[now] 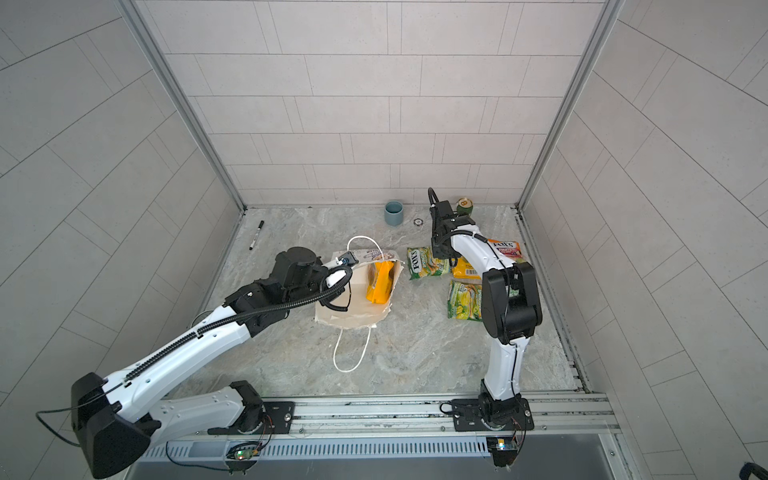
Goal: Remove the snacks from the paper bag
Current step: 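Open the right gripper to release the sachet and raise it, then move the right gripper back over the bag and lower it inside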
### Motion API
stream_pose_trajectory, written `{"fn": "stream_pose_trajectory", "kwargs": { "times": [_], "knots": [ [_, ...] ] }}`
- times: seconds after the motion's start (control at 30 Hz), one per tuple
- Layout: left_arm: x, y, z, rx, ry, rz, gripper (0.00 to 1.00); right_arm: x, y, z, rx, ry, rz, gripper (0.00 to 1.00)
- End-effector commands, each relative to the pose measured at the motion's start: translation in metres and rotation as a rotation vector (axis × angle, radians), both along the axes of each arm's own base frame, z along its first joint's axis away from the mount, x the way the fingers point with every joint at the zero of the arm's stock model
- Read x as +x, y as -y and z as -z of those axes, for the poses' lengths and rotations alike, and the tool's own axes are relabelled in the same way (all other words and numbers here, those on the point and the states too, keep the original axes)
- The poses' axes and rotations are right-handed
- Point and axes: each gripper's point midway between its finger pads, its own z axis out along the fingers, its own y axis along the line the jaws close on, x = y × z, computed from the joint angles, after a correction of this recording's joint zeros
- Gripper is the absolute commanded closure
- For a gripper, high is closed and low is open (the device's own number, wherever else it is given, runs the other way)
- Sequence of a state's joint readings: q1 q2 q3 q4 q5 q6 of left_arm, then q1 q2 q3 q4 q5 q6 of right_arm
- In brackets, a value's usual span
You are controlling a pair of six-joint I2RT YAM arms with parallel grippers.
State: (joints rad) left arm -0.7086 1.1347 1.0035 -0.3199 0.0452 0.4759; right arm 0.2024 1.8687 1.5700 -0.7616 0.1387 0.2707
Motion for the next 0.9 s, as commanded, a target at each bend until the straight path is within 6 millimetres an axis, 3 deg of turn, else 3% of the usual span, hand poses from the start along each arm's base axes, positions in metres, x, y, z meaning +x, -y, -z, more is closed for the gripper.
{"fn": "stream_pose_trajectory", "kwargs": {
  "times": [0.0, 0.1, 0.23, 0.33, 0.5, 0.6, 0.77, 0.87],
  "knots": [
    [0.003, -0.003, -0.017, -0.031, 0.000, -0.047, 1.00, -0.015, -0.003, -0.051, 0.022, 0.065, 0.000, 0.72],
    [0.003, -0.003, -0.021, -0.041, -0.016, -0.061, 1.00, -0.036, -0.019, -0.095, 0.099, 0.166, -0.034, 0.72],
    [0.001, -0.002, -0.023, -0.047, -0.054, -0.063, 1.00, -0.083, -0.045, -0.160, 0.201, 0.433, -0.118, 0.70],
    [-0.002, -0.001, -0.025, -0.058, -0.083, -0.062, 1.00, -0.127, -0.065, -0.183, 0.267, 0.578, -0.192, 0.67],
    [-0.009, 0.009, -0.027, -0.104, -0.129, -0.054, 1.00, -0.188, -0.091, -0.180, 0.400, 0.674, -0.286, 0.67],
    [-0.019, 0.016, -0.015, -0.063, -0.176, -0.040, 1.00, -0.216, -0.116, -0.176, 0.505, 0.687, -0.357, 0.66],
    [-0.026, 0.017, 0.011, -0.013, -0.237, -0.045, 1.00, -0.247, -0.165, -0.154, 0.497, 0.654, -0.484, 0.64],
    [-0.030, 0.023, 0.018, -0.001, -0.252, -0.020, 1.00, -0.255, -0.193, -0.141, 0.502, 0.641, -0.513, 0.63]
  ]
}}
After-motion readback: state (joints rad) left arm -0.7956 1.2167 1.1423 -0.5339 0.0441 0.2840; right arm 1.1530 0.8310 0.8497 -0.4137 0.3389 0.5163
